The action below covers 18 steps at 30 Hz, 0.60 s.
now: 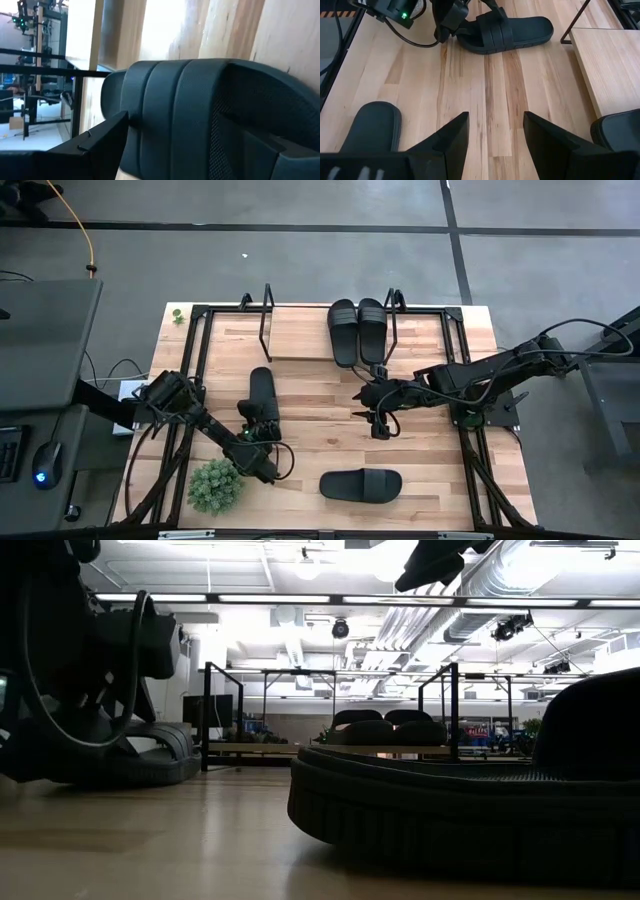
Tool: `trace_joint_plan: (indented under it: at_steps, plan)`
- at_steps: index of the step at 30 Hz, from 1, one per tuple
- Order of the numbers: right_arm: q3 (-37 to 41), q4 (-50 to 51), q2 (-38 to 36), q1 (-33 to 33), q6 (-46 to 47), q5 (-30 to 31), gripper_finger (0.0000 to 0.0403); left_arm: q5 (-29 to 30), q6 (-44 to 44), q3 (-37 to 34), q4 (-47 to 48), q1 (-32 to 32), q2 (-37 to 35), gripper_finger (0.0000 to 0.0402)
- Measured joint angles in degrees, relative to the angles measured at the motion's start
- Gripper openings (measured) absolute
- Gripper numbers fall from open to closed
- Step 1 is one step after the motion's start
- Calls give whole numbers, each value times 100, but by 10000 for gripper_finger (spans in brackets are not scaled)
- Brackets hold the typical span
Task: Pick and place slides into the shelf
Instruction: Put the left black slipper on the shelf
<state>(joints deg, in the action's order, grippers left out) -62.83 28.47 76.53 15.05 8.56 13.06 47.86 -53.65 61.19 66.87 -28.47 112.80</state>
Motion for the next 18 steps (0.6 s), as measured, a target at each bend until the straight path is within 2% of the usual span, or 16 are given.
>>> trace_joint_plan:
  at_steps: [12,18]
  plan:
    - [0,0,0,0,0,0,179,260,-249,149,255,0,3,288]
    - [0,0,0,0,0,0,179,363,-367,149,256,0,3,249]
